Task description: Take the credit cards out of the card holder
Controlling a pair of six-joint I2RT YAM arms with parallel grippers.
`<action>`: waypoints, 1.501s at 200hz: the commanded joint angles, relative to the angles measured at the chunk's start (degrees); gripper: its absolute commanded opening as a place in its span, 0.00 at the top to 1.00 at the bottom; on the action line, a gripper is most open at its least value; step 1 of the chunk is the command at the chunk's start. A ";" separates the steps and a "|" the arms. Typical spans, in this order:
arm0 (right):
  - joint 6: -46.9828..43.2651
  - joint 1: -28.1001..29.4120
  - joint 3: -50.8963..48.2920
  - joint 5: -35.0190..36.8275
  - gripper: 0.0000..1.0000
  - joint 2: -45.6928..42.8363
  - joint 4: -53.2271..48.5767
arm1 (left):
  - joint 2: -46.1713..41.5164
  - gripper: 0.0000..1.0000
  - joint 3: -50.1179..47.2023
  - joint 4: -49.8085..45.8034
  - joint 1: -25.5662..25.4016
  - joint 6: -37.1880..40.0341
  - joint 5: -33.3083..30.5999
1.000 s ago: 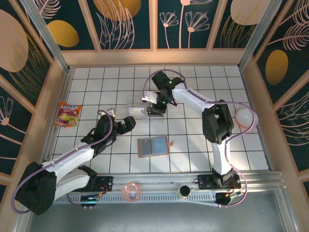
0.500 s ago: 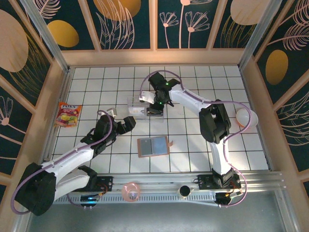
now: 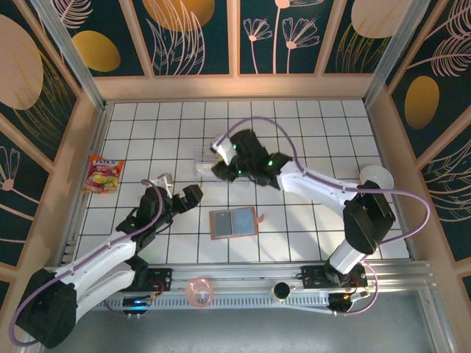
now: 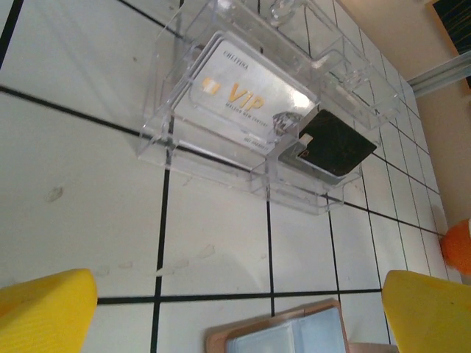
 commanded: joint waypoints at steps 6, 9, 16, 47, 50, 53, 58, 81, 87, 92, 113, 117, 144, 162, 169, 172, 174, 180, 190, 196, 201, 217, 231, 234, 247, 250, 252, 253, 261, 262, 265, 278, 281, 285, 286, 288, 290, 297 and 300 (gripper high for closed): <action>15.13 5.56 -8.52 6.66 0.63 -2.28 3.62 | -3.78 0.01 -2.99 0.92 0.22 -2.62 1.28; 15.63 6.33 -9.16 6.88 0.63 -2.52 3.21 | -4.19 0.02 -3.33 0.86 0.33 -2.76 1.49; 16.86 8.11 -10.85 7.61 0.63 -3.04 2.69 | -4.90 0.03 -4.00 0.81 0.39 -3.13 1.64; 20.20 16.86 -13.85 7.83 0.62 -1.05 -0.46 | -6.42 0.13 -5.49 -0.01 0.35 -3.96 2.27; 20.46 17.63 -13.76 7.84 0.62 -0.49 -0.83 | -6.43 0.13 -5.60 -0.06 0.31 -4.02 2.27; 20.62 18.30 -13.61 8.69 0.62 0.21 -1.30 | -6.43 0.13 -5.67 -0.13 0.36 -4.00 2.22; 20.94 19.50 -13.30 9.86 0.62 1.35 -2.01 | -6.38 0.13 -5.87 -0.15 0.35 -4.04 2.27; 21.29 23.63 -11.55 14.52 0.62 5.50 -4.26 | -6.47 0.13 -6.16 -0.58 0.30 -3.70 2.45; 21.59 24.05 -11.29 15.57 0.62 6.08 -4.64 | -6.50 0.13 -6.16 -0.76 0.35 -3.62 2.49; 21.75 24.18 -10.89 16.40 0.62 6.54 -4.93 | -6.51 0.13 -6.16 -0.85 0.37 -3.47 2.47; 22.00 24.76 -10.54 18.74 0.62 6.82 -5.07 | -6.52 0.15 -5.99 -1.03 0.36 -2.95 2.62; 22.05 24.76 -10.54 18.89 0.63 6.76 -4.99 | -6.52 0.15 -5.91 -1.11 0.31 -2.78 2.62; 22.05 24.65 -10.57 19.96 0.64 6.96 -4.71 | -5.95 0.15 -5.37 -1.38 0.38 -2.15 2.80; 22.00 24.22 -10.40 19.03 0.64 7.85 -4.80 | -5.64 0.16 -5.28 -1.13 0.33 -2.02 3.15; 22.24 24.16 -10.39 19.22 0.64 8.33 -5.04 | -5.48 0.17 -5.43 -1.03 0.37 -2.05 3.23; 22.38 24.13 -10.39 19.33 0.65 8.56 -5.16 | -5.46 0.17 -5.37 -0.95 0.30 -2.09 3.24; 22.38 24.14 -10.39 19.39 0.64 8.61 -5.22 | -5.46 0.17 -5.39 -0.95 0.32 -2.08 3.37; 22.49 24.15 -10.53 19.65 0.64 8.95 -5.32 | -5.37 0.17 -5.43 -0.94 0.32 -1.99 3.33; 22.83 24.12 -10.76 20.29 0.63 9.41 -5.52 | -5.29 0.17 -5.46 -0.87 0.36 -1.98 3.51; 22.85 24.20 -10.95 20.47 0.64 9.72 -5.66 | -5.20 0.17 -5.48 -0.86 0.32 -2.00 3.67; 22.93 24.12 -11.00 20.74 0.64 10.09 -5.84 | -5.13 0.17 -5.49 -0.81 0.30 -1.94 3.75; 22.97 24.15 -10.87 20.72 0.66 11.35 -6.31 | -4.74 0.18 -5.28 -0.60 0.30 -1.47 4.31; 23.36 24.22 -10.98 21.09 0.74 11.91 -6.10 | -4.02 0.19 -4.86 -0.44 0.33 -0.65 5.21; 23.49 24.20 -11.07 21.11 0.76 11.95 -5.82 | -3.85 0.20 -4.75 -0.49 0.31 -0.45 5.36; 23.80 24.16 -11.66 20.98 0.87 11.06 -4.31 | -2.99 0.23 -4.53 0.03 0.30 0.21 6.62; 23.95 24.05 -11.78 20.75 0.89 10.81 -3.83 | -2.74 0.24 -4.49 0.29 0.32 0.31 7.01; 23.94 23.97 -11.95 20.69 0.91 10.63 -3.57 | -2.63 0.25 -4.48 0.40 0.34 0.39 7.19; 23.99 23.95 -12.00 20.59 0.92 10.47 -3.35 | -2.55 0.25 -4.48 0.43 0.32 0.42 7.28; 24.18 23.57 -12.69 19.85 0.97 9.62 -1.92 | -1.94 0.29 -4.48 1.07 0.32 0.53 8.05; 24.24 23.54 -12.77 19.85 0.98 9.52 -1.56 | -1.86 0.29 -4.53 1.12 0.35 0.53 8.15; 24.31 23.43 -13.06 19.57 1.00 9.25 -1.14 | -1.59 0.31 -4.65 1.47 0.30 0.61 8.47; 24.85 22.62 -14.16 18.74 1.00 7.67 1.17 | -0.62 0.37 -5.01 2.74 0.29 0.46 9.82; 25.02 22.49 -14.45 18.53 1.00 7.26 1.70 | -0.36 0.39 -5.07 3.08 0.34 0.36 10.09; 25.24 22.23 -14.81 18.15 1.00 6.74 2.54 | -0.17 0.41 -5.16 3.49 0.23 0.35 10.46; 25.29 22.12 -14.98 18.00 1.00 6.63 2.74 | -0.09 0.42 -5.17 3.61 0.22 0.31 10.54; 25.40 21.99 -15.27 17.79 1.00 6.31 3.21 | 0.01 0.43 -5.27 3.78 0.27 0.28 10.71; 25.49 21.80 -15.57 17.58 1.00 5.99 3.66 | 0.13 0.44 -5.34 4.02 0.22 0.20 10.84; 26.05 21.49 -16.61 16.94 1.00 4.83 5.25 | 0.53 0.48 -5.58 4.73 0.12 0.03 11.35; 26.32 21.36 -17.10 16.78 1.00 4.26 5.91 | 0.64 0.51 -5.66 4.98 0.05 -0.13 11.55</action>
